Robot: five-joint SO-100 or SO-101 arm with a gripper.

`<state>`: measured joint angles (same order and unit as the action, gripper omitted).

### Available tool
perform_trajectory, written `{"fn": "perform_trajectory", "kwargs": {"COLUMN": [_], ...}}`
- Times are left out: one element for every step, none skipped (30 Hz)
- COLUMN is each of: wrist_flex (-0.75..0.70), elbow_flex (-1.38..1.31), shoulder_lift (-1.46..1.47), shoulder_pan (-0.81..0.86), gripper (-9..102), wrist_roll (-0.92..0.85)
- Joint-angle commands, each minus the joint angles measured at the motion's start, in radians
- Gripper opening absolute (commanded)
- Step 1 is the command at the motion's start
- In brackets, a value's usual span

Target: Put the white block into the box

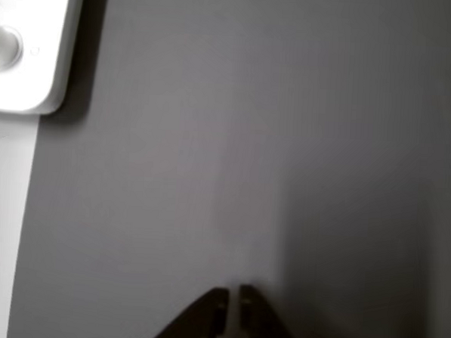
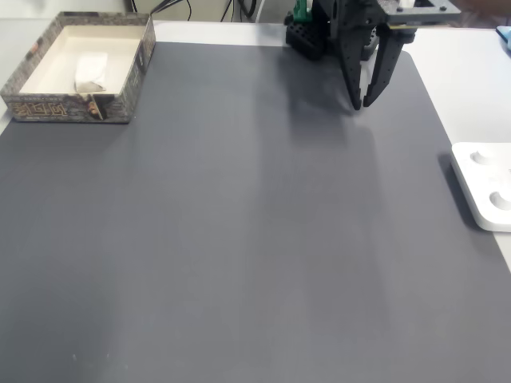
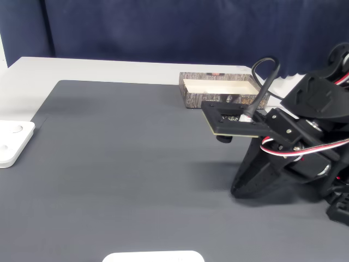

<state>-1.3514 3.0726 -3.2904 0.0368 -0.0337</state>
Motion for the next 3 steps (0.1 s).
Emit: {"fn": "perform_trajectory", "kwargs": {"wrist_flex": [0.02,0.02,0.02], "elbow_flex": [0.02,0.02,0.02], "shoulder_lift": [-0.035,-0.035,-0.035], "shoulder_pan": [-0.009,-0.009,-0.009], "gripper": [-2,-2,-2], "wrist_roll": [-0.002,-0.002,-0.002]}}
